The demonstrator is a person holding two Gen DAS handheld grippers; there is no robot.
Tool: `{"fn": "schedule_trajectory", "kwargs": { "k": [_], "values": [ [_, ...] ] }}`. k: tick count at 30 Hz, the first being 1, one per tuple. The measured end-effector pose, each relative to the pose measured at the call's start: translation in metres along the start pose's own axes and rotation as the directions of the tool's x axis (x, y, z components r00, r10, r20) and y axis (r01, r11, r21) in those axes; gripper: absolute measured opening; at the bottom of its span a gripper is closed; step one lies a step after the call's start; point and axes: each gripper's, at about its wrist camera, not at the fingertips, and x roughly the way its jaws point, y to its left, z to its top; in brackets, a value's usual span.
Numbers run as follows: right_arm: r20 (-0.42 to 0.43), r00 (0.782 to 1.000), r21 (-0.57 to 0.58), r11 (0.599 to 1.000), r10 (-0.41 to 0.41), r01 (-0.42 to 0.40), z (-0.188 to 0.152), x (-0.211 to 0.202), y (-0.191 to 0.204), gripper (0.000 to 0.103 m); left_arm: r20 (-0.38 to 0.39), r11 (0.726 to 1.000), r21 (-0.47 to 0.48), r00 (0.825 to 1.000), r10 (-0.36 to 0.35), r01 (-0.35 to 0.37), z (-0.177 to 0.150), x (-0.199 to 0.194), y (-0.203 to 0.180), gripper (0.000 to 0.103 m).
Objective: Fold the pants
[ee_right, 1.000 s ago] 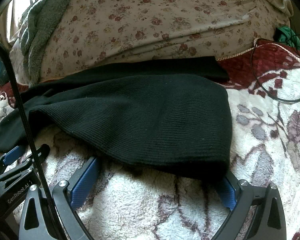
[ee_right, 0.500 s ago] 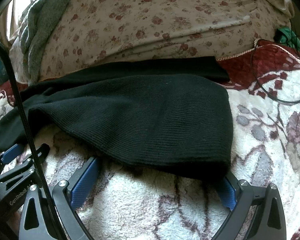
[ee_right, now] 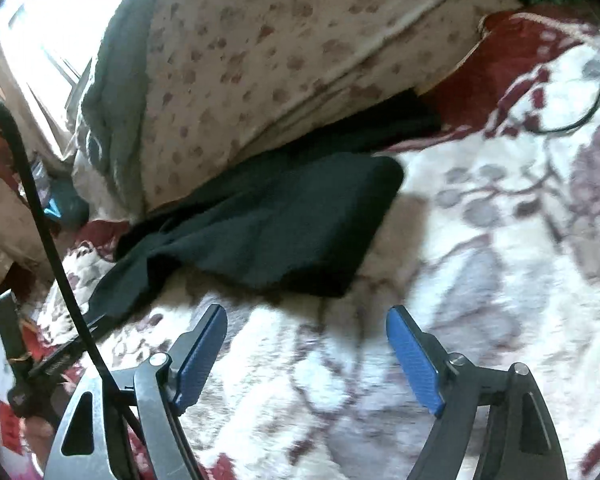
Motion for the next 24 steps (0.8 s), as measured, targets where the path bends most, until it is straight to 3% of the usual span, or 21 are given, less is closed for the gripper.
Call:
{"fn": "schedule_trajectory", "kwargs": {
  "k": [5,9,12,14,15,19,24],
  "values": [
    [0.026,0.998,-0.050,0.997,-0.057,0.059,0.006,-0.007,0.007,0.081,-0.011,0.994,-0.092,0.998,0.060,-0.060,-0.004,-0.002,0.040,0.078],
    [0.037,0.990,-0.179,0.973,-0.138,0.143,0.015,0.003,0.031,0.081,-0.037,0.984,-0.163,0.997,0.068,-0.073,-0.007,-0.002,0.063,0.078],
    [0.025,0.973,-0.313,0.923,-0.229,0.225,0.018,0.020,0.044,0.080,-0.043,0.980,-0.177,0.996,0.083,-0.089,-0.009,-0.001,0.069,0.078],
    [0.017,0.946,-0.400,0.865,-0.322,0.302,0.021,0.037,0.044,0.068,-0.061,0.977,-0.192,0.995,0.080,-0.091,-0.010,0.002,0.073,0.078],
    [0.022,0.942,-0.396,0.862,-0.335,0.316,0.026,0.041,0.037,0.066,-0.066,0.977,-0.197,0.995,0.074,-0.086,-0.009,0.003,0.074,0.078],
    [0.027,0.969,-0.116,0.962,-0.247,0.249,0.040,0.020,-0.013,0.066,-0.060,0.976,-0.189,0.994,0.095,-0.105,-0.012,0.003,0.076,0.078],
    [0.017,0.967,-0.043,0.966,-0.255,0.256,0.035,0.009,-0.037,0.066,-0.076,0.970,-0.227,0.995,0.069,-0.085,-0.012,0.008,0.080,0.078]
  ]
}}
